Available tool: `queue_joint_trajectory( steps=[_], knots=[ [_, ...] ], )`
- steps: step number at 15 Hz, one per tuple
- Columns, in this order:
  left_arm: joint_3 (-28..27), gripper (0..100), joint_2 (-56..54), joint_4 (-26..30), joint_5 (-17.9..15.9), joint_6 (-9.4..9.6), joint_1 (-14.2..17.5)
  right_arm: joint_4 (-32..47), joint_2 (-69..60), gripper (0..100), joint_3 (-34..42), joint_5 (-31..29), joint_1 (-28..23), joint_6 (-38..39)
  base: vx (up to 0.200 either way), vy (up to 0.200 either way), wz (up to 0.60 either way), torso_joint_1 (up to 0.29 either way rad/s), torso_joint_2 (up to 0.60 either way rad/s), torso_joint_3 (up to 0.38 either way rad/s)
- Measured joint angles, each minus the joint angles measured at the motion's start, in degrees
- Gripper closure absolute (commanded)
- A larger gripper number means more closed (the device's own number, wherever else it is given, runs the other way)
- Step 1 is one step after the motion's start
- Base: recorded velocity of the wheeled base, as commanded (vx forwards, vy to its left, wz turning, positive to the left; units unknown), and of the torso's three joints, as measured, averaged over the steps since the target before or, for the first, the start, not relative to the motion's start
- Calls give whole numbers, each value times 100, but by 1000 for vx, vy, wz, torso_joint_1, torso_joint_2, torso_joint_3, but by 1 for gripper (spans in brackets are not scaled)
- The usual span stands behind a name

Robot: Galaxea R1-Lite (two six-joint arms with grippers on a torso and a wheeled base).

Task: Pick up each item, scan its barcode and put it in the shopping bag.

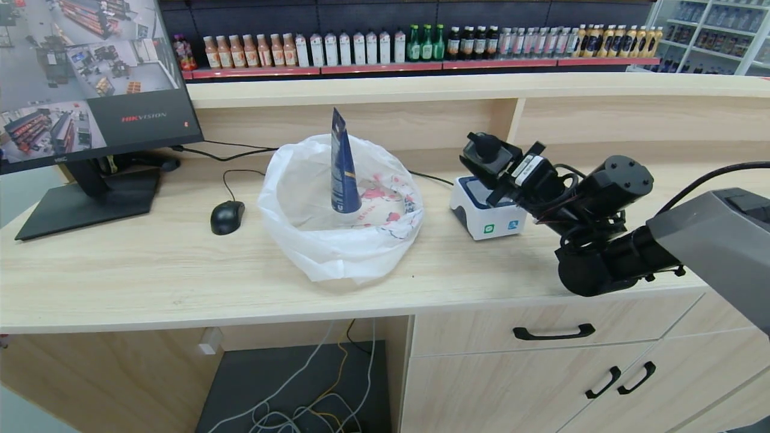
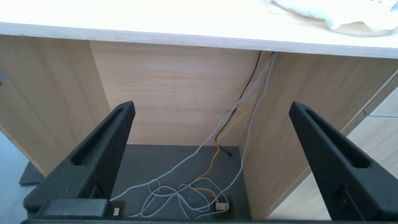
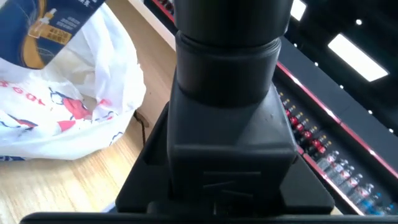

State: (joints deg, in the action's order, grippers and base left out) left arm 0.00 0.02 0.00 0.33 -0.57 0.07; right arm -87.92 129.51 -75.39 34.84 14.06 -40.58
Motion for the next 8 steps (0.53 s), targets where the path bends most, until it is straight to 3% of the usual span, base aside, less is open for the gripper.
queue_joint_trajectory(
  steps=[8],
  knots=[
    [0,0,0,0,0,-2,0,17,117,100,-68,93,-183,-61,0,0,0,0,0,0]
  ],
)
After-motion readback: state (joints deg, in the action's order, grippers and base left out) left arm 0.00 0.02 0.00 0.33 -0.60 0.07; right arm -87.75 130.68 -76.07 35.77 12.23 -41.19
